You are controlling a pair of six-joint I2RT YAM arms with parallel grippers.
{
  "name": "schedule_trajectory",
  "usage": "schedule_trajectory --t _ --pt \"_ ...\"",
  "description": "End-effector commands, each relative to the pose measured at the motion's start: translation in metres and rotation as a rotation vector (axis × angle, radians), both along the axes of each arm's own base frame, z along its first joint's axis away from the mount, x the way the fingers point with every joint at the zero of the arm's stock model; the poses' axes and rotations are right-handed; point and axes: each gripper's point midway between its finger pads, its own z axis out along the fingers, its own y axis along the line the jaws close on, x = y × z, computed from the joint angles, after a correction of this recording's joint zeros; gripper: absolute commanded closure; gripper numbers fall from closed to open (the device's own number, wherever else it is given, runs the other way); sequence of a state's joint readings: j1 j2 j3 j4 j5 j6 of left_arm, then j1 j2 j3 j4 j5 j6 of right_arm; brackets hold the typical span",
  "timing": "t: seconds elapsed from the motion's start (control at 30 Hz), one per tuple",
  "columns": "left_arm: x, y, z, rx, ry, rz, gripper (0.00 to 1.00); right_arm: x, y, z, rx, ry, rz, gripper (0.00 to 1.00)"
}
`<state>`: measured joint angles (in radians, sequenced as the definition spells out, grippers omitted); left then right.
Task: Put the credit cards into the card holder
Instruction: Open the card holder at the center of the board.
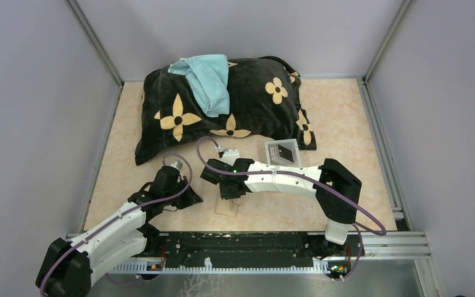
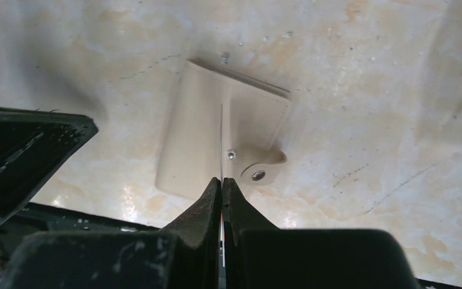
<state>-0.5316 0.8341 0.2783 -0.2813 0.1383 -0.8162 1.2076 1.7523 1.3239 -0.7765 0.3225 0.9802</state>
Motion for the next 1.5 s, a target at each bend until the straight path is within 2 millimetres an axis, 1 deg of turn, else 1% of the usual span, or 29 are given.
schedule_trajectory --t 0.0,0.1,0.43,0.67,0.8,0.83,0.9,1.0,1.1,1.13,1.27,1.33,1.47 --pt "-0.004 -0.005 -0.005 -0.027 0.000 -0.036 1.00 0.005 -0.006 0.006 -0.044 -0.046 -0.054 1.00" --pt "-0.005 -0.007 -0.006 -0.031 0.002 -0.048 1.00 0.006 -0.011 0.005 -0.072 -0.061 -0.068 1.00" --pt "0.000 -0.011 -0.008 -0.026 0.000 -0.071 1.00 0.008 -0.024 0.008 -0.117 -0.092 -0.097 1.00" --pt "0.003 -0.017 -0.010 -0.034 0.010 -0.086 1.00 0.007 -0.035 0.008 -0.111 -0.099 -0.129 1.00" --pt "0.004 -0.022 -0.010 -0.038 0.017 -0.099 1.00 0.001 -0.035 0.001 -0.037 -0.067 -0.149 1.00" --pt "0.004 -0.023 -0.010 -0.041 0.018 -0.103 1.00 -0.002 -0.036 -0.003 -0.020 -0.048 -0.154 1.00" --pt "0.004 -0.025 -0.010 -0.039 0.018 -0.111 1.00 -0.003 -0.037 0.001 0.044 -0.039 -0.175 1.00" --pt "0.005 -0.027 -0.010 -0.034 0.019 -0.121 1.00 -0.004 -0.040 0.000 0.115 -0.029 -0.203 1.00" --pt "0.004 -0.027 -0.012 -0.025 0.024 -0.131 1.00 -0.003 -0.041 0.003 0.213 -0.021 -0.235 1.00" --pt "0.004 -0.027 -0.013 -0.022 0.027 -0.134 1.00 -0.002 -0.040 0.009 0.255 -0.025 -0.246 1.00" --pt "0.001 -0.027 -0.016 -0.014 0.037 -0.144 1.00 -0.002 -0.041 0.014 0.356 -0.021 -0.271 1.00" --pt "0.000 -0.027 -0.017 -0.012 0.042 -0.149 1.00 -0.002 -0.044 0.014 0.382 -0.011 -0.286 1.00" --pt "-0.003 -0.028 -0.019 -0.008 0.051 -0.158 1.00 -0.003 -0.051 0.006 0.401 0.006 -0.306 1.00"
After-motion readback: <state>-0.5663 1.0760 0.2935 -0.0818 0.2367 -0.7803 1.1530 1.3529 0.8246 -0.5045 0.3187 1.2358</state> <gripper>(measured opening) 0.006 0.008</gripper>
